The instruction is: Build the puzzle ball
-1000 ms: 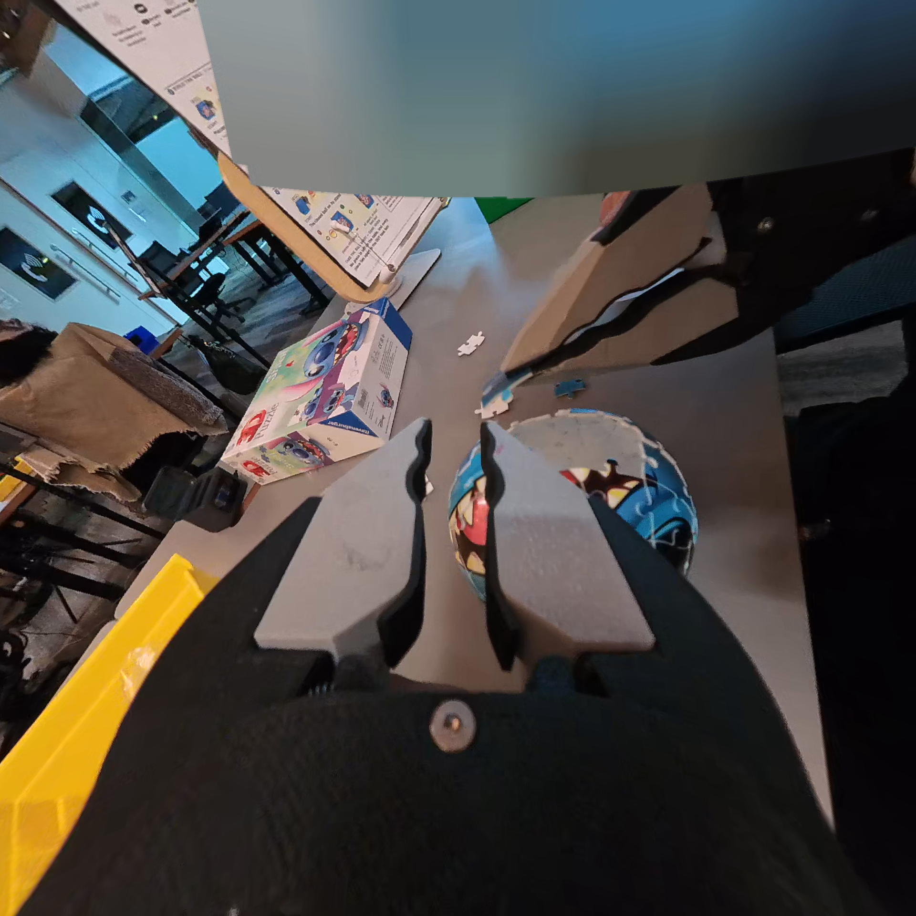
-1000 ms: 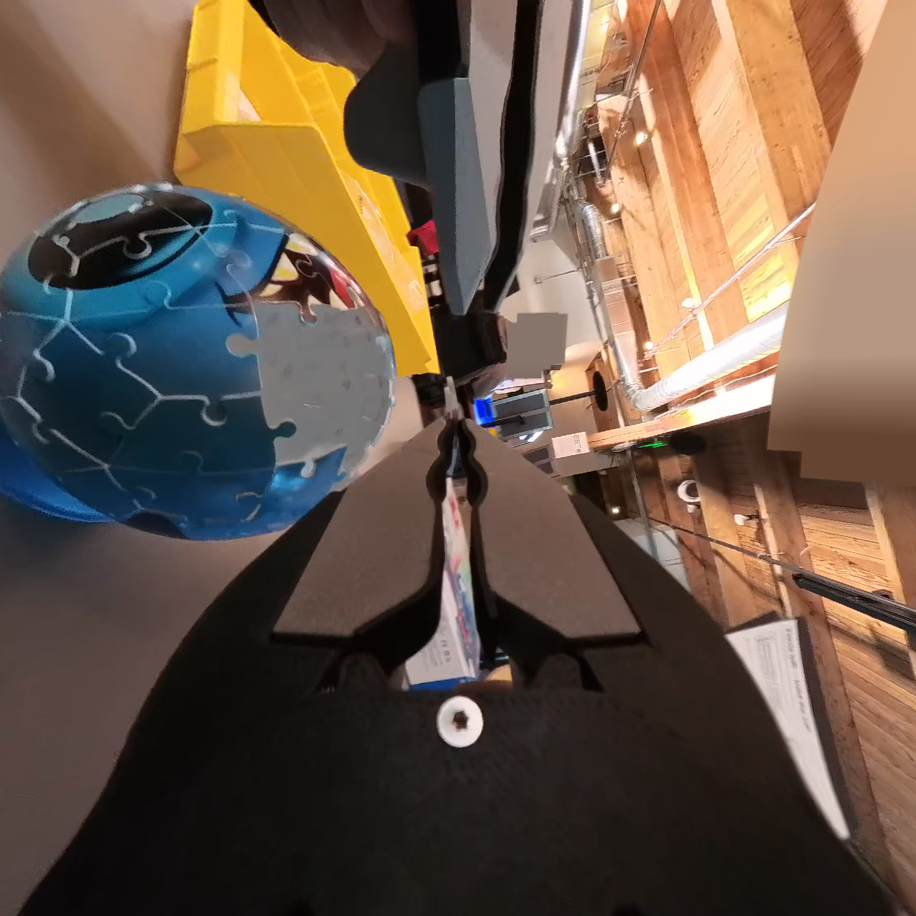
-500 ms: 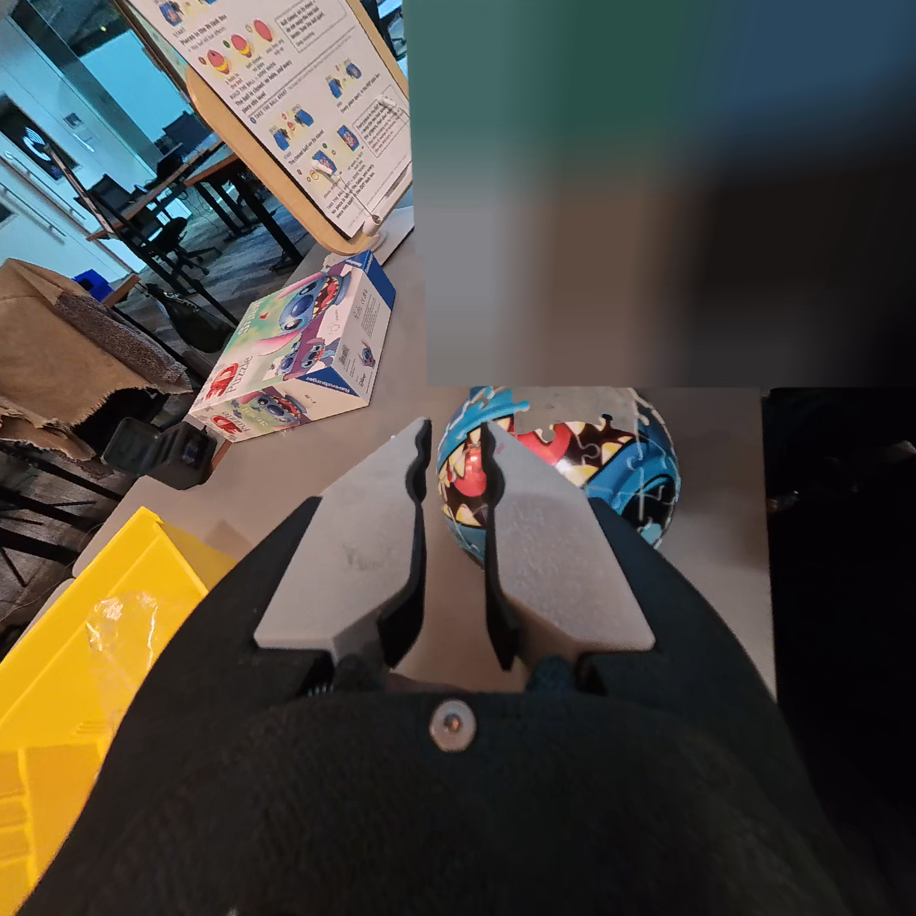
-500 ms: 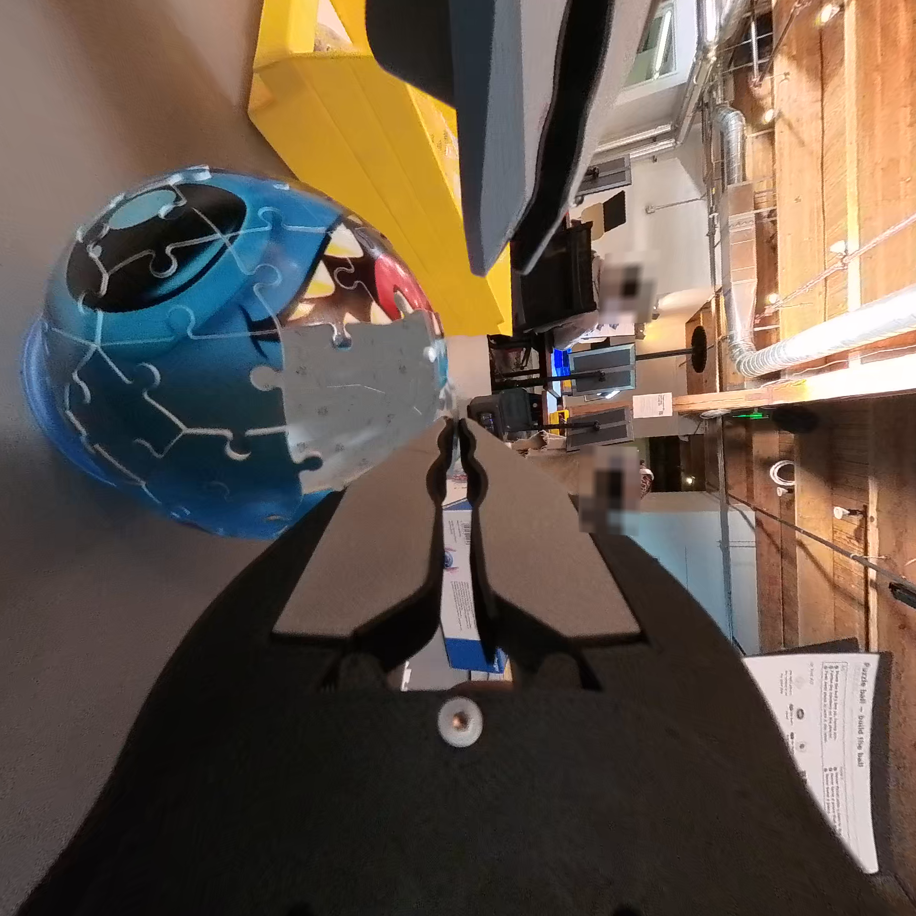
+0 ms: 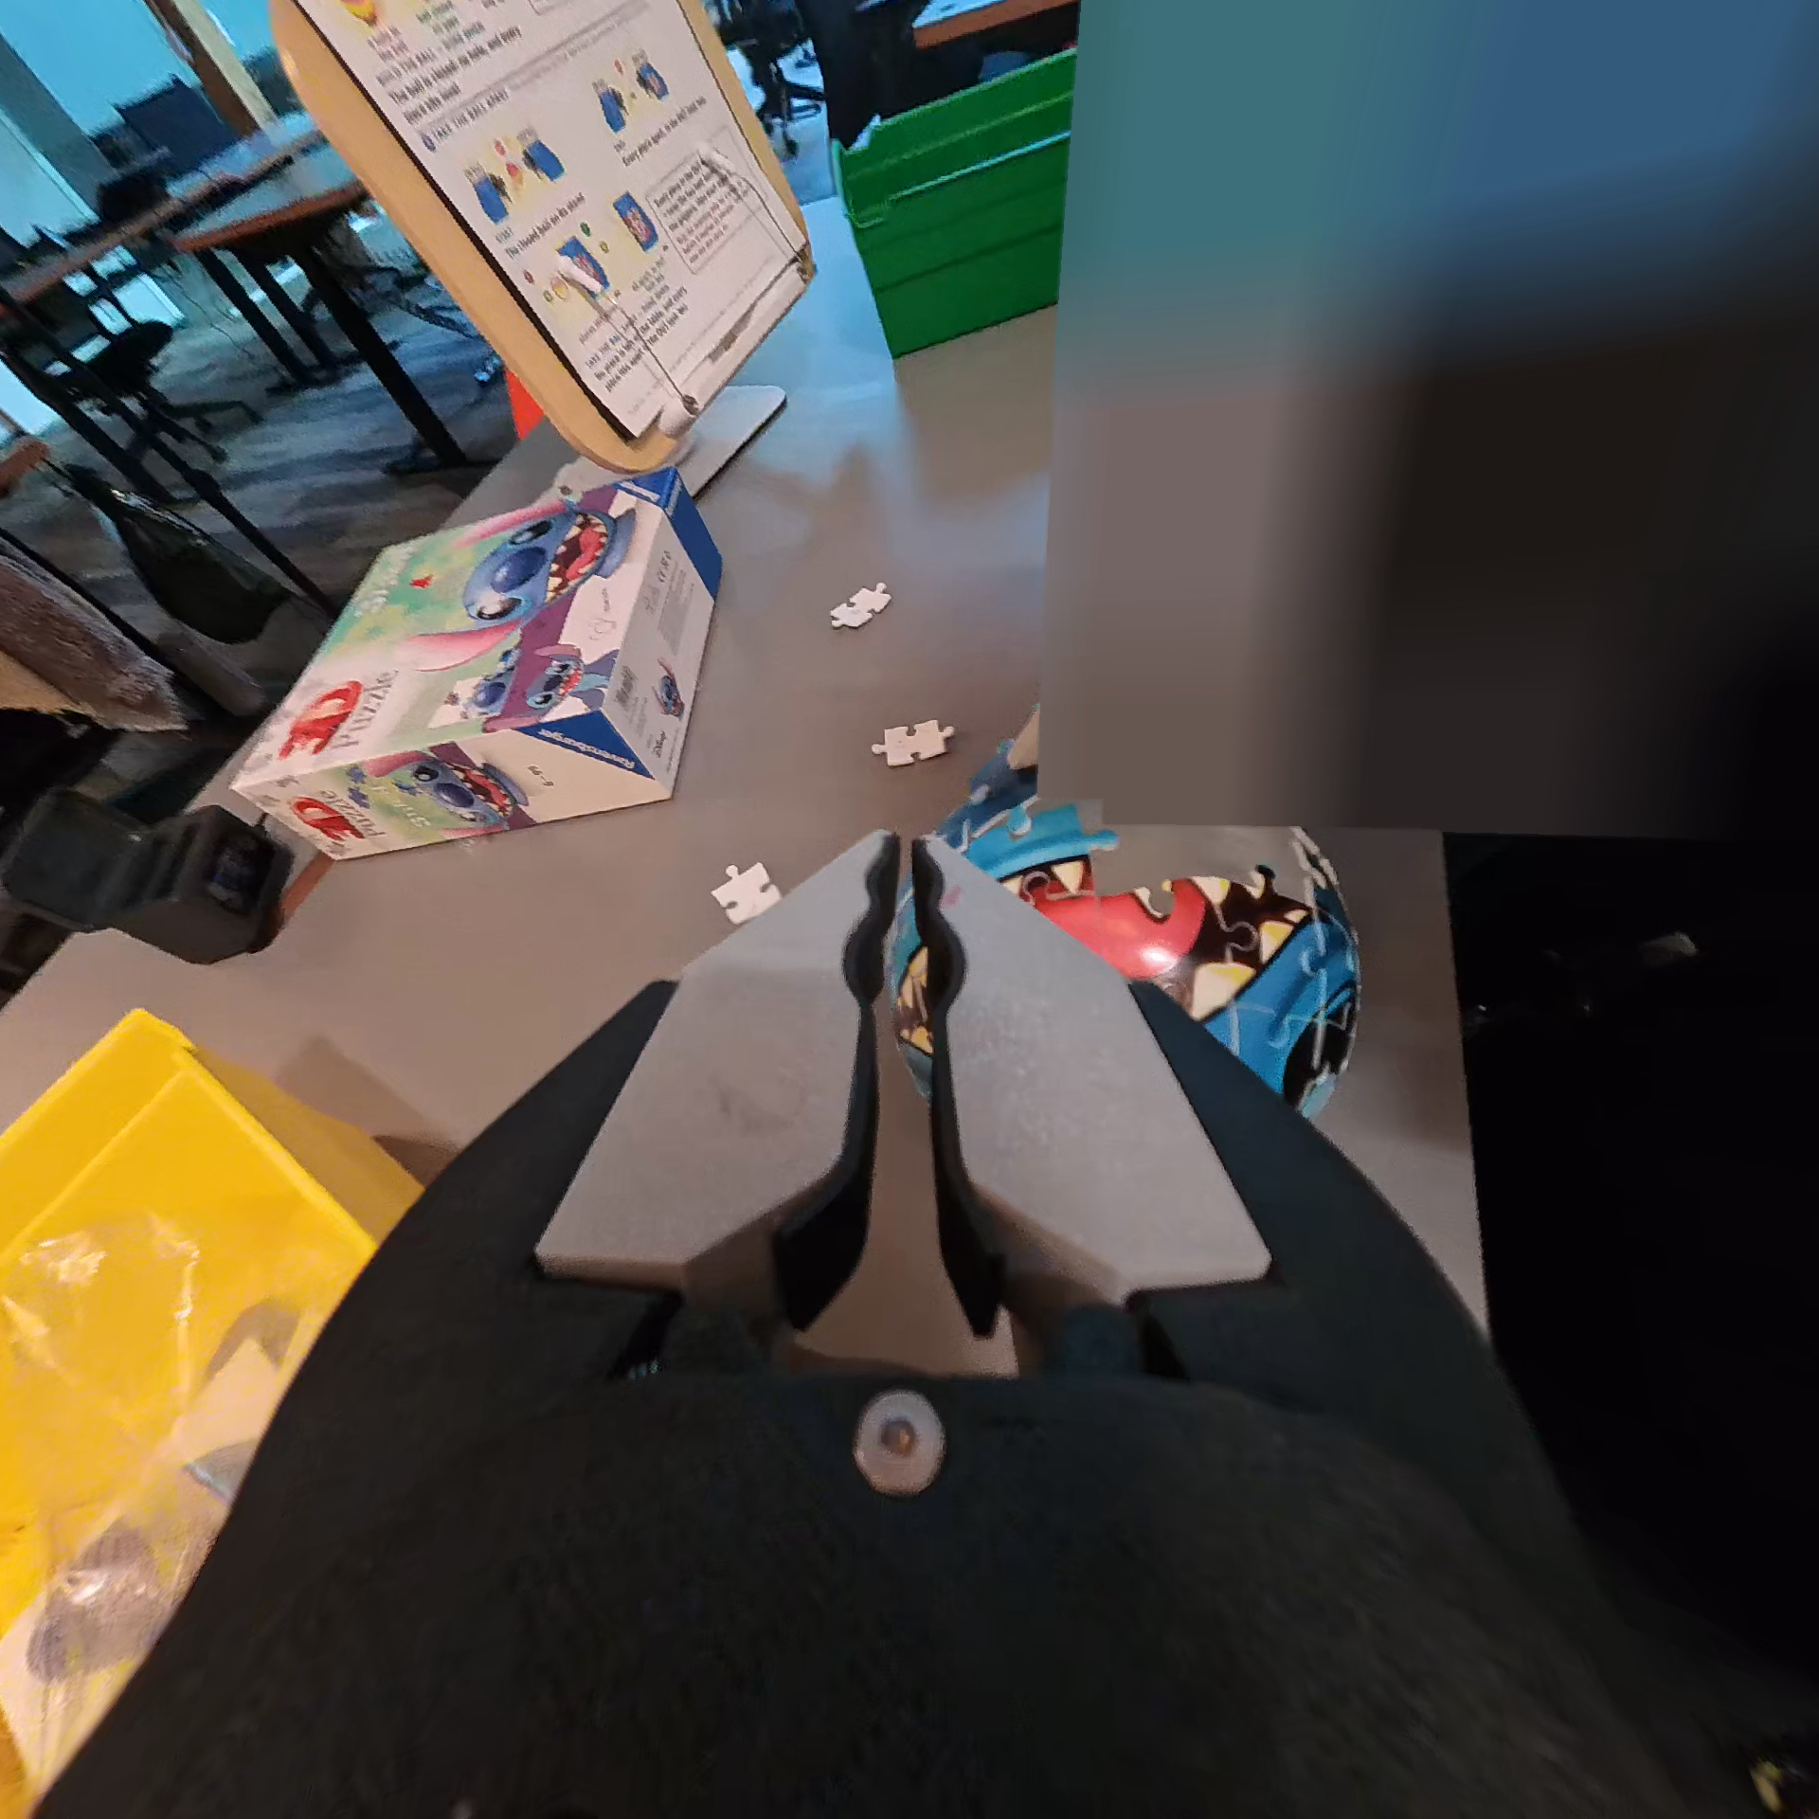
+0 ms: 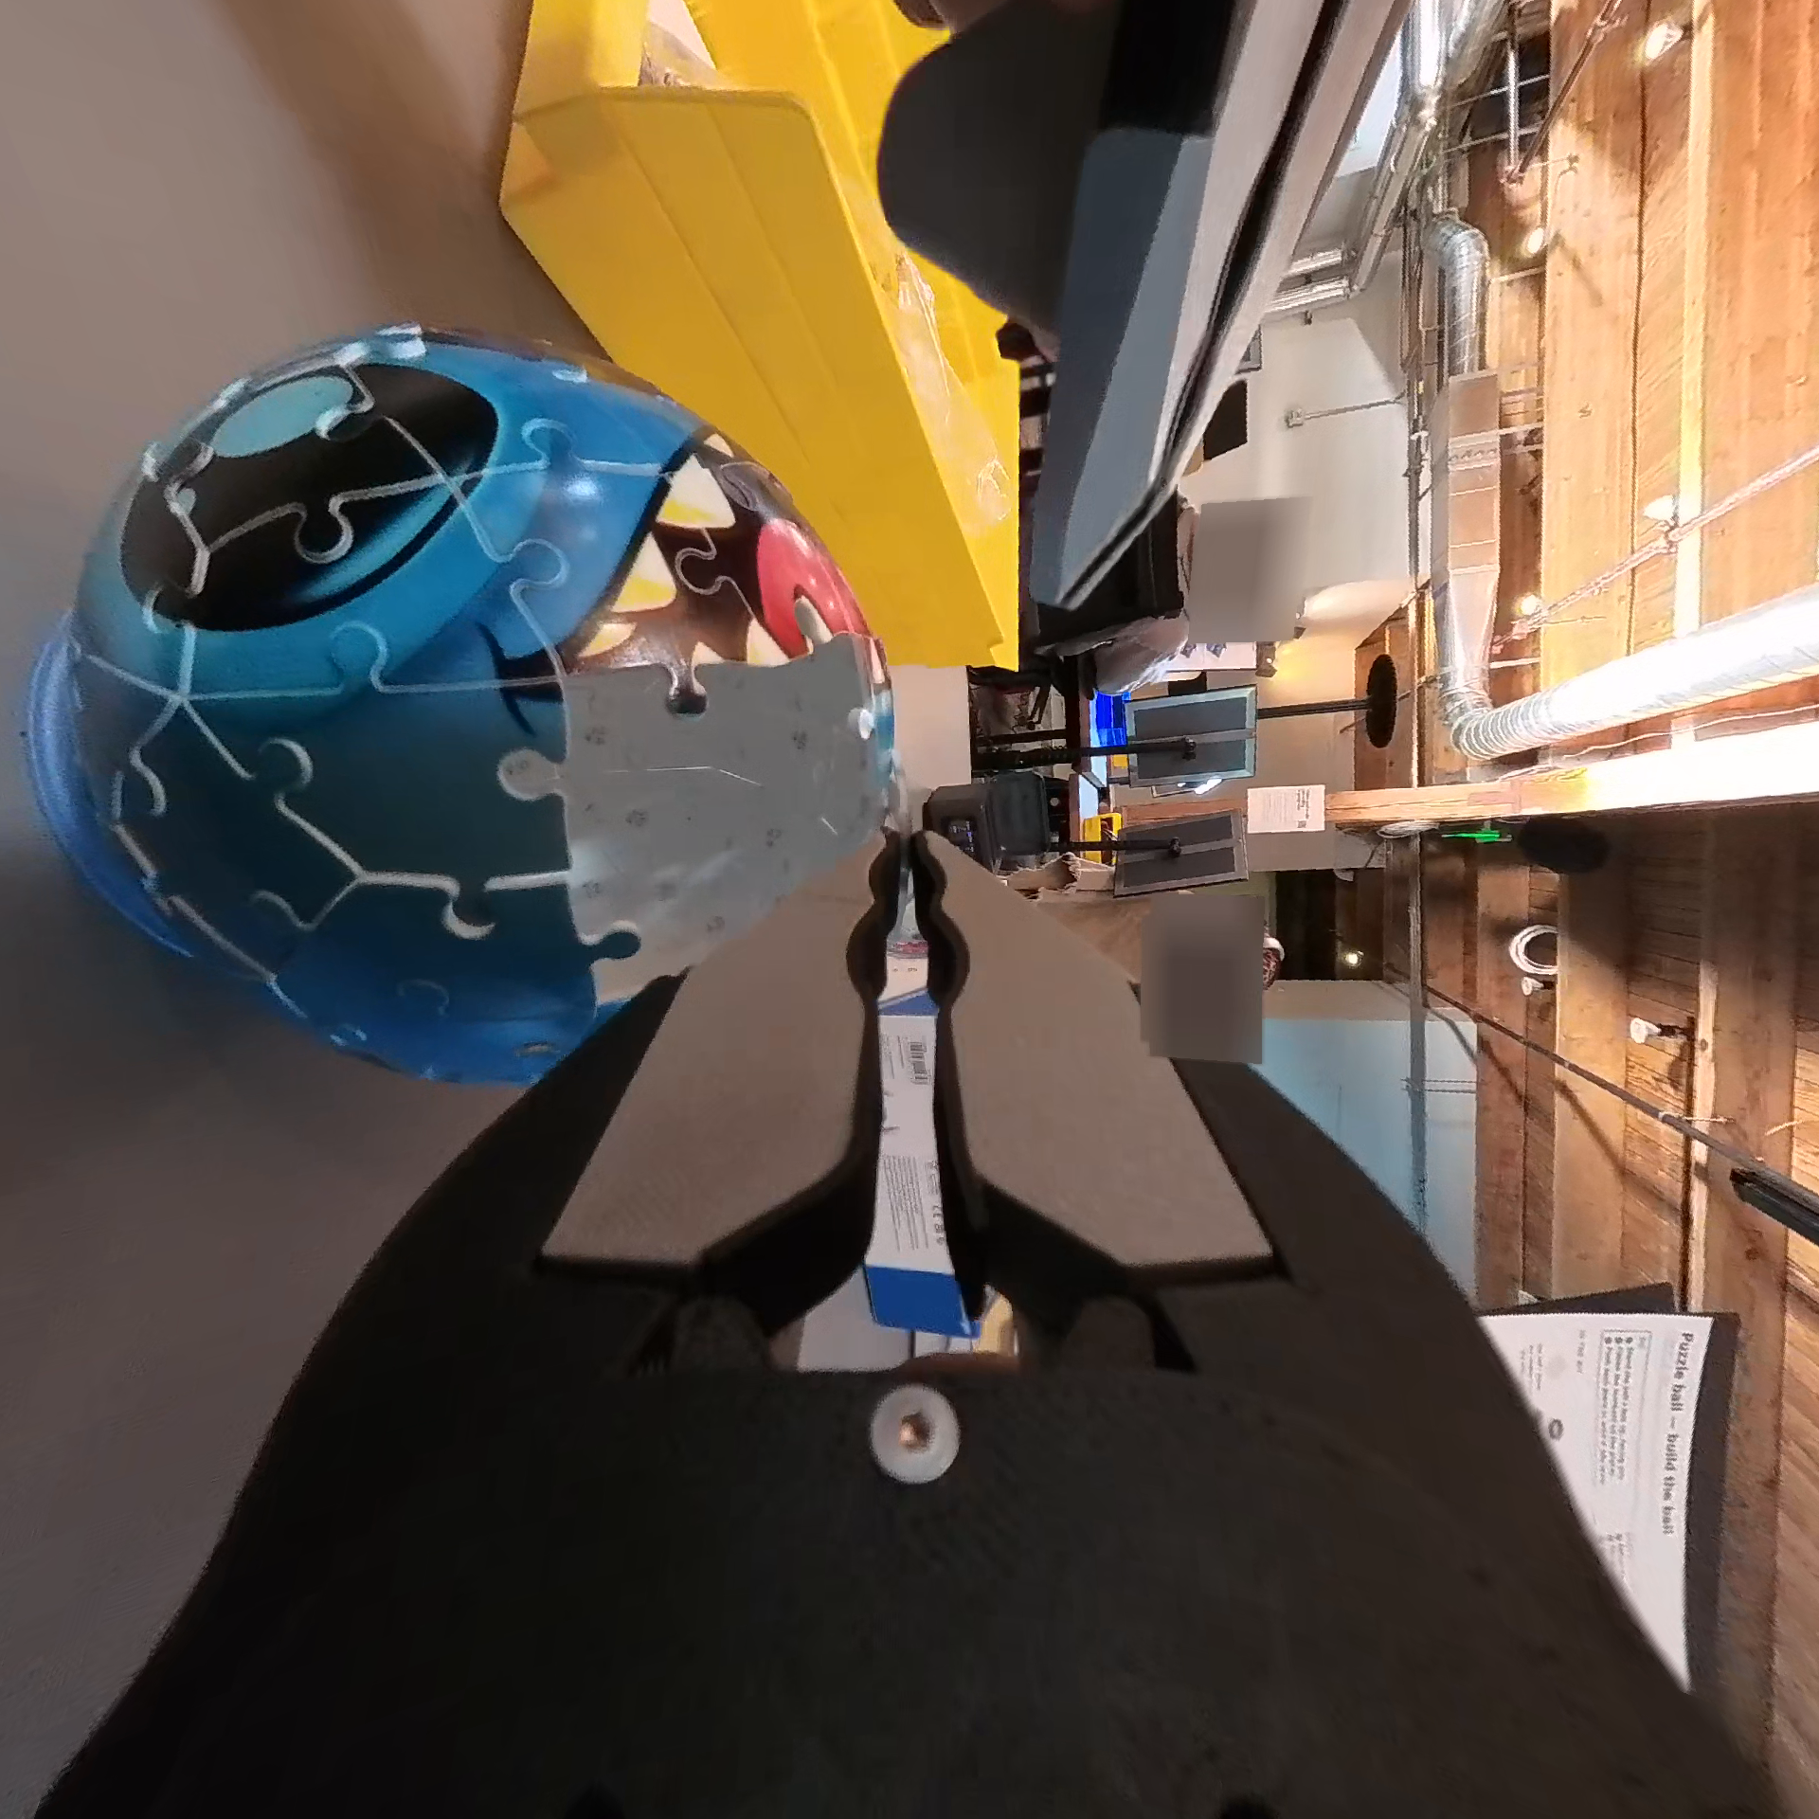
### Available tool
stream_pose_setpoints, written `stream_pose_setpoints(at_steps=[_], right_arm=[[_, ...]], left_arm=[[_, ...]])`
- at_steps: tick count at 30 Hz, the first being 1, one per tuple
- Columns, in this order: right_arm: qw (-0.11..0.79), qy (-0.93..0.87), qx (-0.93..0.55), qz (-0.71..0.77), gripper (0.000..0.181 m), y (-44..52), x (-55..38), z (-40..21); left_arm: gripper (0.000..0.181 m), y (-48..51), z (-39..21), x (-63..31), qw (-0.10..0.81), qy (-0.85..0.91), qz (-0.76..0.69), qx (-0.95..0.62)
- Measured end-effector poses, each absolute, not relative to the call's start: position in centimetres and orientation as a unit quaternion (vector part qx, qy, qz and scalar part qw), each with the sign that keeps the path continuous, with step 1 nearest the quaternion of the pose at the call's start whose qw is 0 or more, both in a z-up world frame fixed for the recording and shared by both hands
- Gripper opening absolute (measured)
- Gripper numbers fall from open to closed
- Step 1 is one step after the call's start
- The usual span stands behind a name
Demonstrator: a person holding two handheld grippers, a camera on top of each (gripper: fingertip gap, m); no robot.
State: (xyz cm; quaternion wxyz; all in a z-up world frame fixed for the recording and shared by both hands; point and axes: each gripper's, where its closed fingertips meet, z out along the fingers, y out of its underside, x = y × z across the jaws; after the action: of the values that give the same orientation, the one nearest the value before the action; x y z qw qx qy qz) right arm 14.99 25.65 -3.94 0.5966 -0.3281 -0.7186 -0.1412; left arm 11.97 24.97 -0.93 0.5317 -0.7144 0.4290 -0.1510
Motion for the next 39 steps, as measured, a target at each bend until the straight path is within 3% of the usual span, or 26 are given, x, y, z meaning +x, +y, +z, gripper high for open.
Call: stream_pose_setpoints(at_steps=[1, 35, 39], right_arm=[[0.596, -0.719, -0.329, -0.141, 0.0, 25.7, 15.0, -4.0], [0.6, -0.714, -0.343, -0.116, 0.0, 25.7, 14.9, -4.2], [0.614, -0.701, -0.345, -0.112, 0.0, 26.0, 15.3, -3.5]], left_arm=[[0.0, 25.1, -1.0, 12.1, 0.525, 0.43, -0.158, -0.717], [0.0, 27.4, -2.5, 14.0, 0.47, 0.478, -0.152, -0.726], [0.0, 27.8, -1.7, 13.2, 0.494, 0.451, -0.136, -0.731]])
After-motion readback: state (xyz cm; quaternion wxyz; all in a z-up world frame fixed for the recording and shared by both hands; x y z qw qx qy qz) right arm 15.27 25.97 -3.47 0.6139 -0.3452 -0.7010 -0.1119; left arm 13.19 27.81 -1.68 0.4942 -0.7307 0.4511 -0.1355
